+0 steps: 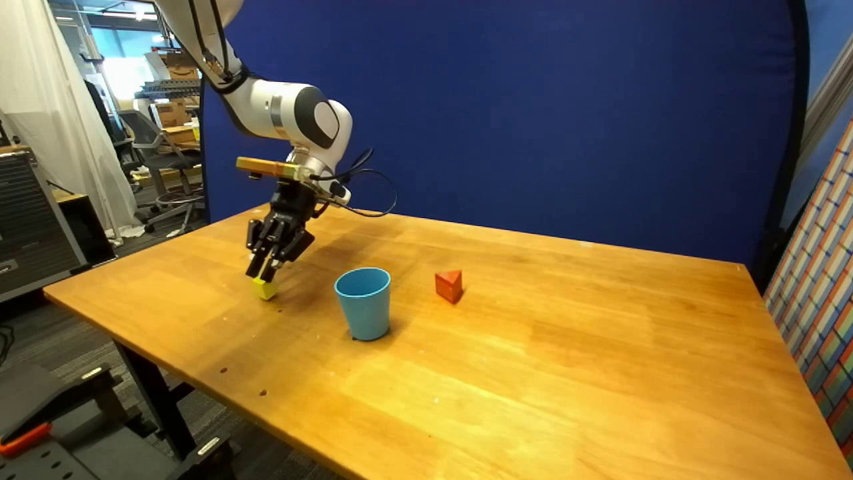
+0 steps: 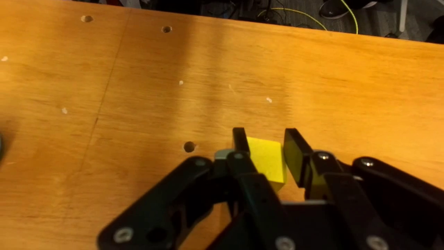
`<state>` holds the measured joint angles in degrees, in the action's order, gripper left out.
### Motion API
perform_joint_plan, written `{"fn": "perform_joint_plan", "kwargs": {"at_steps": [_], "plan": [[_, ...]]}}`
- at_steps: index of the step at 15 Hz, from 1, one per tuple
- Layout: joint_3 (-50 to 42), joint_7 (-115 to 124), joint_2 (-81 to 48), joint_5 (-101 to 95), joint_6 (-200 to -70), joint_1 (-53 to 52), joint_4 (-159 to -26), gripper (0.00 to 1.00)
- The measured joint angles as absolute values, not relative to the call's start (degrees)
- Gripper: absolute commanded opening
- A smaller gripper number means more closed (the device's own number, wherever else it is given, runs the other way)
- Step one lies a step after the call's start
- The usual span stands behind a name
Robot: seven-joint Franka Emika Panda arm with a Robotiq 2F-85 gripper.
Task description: Put the yellow block in the cup
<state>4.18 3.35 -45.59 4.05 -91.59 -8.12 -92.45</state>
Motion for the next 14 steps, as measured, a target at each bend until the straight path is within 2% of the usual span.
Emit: {"fn": "perform_joint_plan", "kwargs": {"at_steps": [9,14], "plan": [[-1.1,3.8,-32.4,5.1,-91.5,0.6,-93.7,0.08],[-2.9,4.0,-30.5,7.4,-91.2,4.6,-94.2,0.08]]}}
